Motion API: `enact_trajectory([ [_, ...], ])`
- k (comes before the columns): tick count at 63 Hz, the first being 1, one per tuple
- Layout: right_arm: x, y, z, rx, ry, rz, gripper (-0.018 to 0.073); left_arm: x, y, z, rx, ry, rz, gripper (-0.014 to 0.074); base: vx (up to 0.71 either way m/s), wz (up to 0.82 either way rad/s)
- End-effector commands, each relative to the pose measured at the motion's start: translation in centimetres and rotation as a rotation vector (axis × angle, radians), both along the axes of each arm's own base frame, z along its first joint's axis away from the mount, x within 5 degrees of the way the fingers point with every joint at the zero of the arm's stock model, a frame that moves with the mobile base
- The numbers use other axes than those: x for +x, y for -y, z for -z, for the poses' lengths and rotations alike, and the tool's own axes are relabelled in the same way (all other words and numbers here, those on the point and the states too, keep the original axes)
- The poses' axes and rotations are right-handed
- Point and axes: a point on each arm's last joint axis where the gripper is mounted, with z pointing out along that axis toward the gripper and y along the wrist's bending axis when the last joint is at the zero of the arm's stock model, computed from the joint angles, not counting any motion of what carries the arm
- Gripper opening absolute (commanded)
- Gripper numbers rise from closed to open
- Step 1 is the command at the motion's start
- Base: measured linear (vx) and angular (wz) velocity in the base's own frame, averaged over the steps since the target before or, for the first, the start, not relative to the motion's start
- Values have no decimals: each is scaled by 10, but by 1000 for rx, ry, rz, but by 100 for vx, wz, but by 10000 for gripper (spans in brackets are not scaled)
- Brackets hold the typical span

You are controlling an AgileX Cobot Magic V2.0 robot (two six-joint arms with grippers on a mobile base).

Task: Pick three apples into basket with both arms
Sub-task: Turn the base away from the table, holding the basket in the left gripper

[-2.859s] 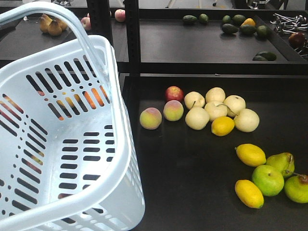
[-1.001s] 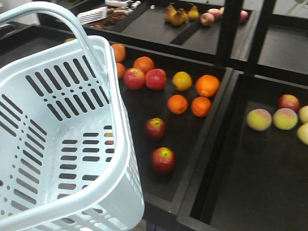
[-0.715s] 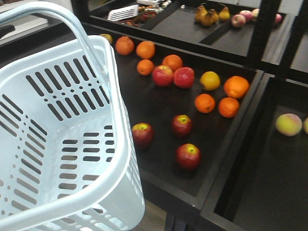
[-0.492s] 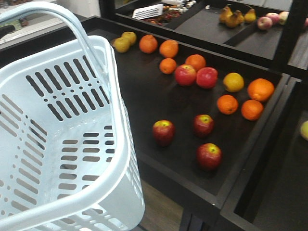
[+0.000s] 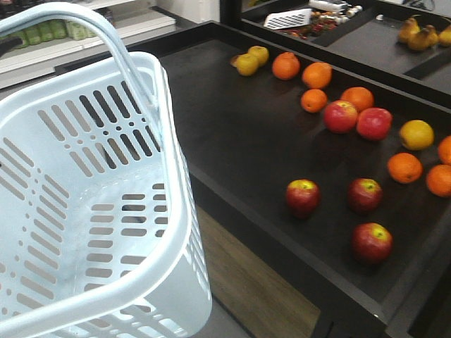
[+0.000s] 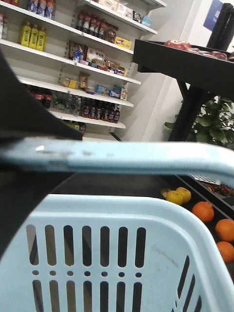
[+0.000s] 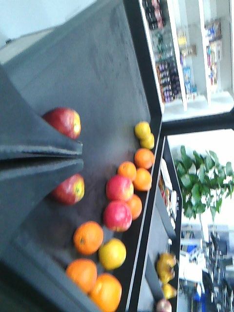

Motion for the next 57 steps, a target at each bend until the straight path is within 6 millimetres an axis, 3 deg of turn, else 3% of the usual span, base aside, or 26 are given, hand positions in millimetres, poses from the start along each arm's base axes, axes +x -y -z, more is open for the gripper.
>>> enact_trajectory([
  [1, 0, 0, -2, -11, 58, 1, -9, -5, -2, -17, -54, 89, 31, -6, 1, 32],
  [57, 0, 0, -2, -11, 58, 1, -9, -5, -2, -17, -54, 89, 31, -6, 6, 45],
])
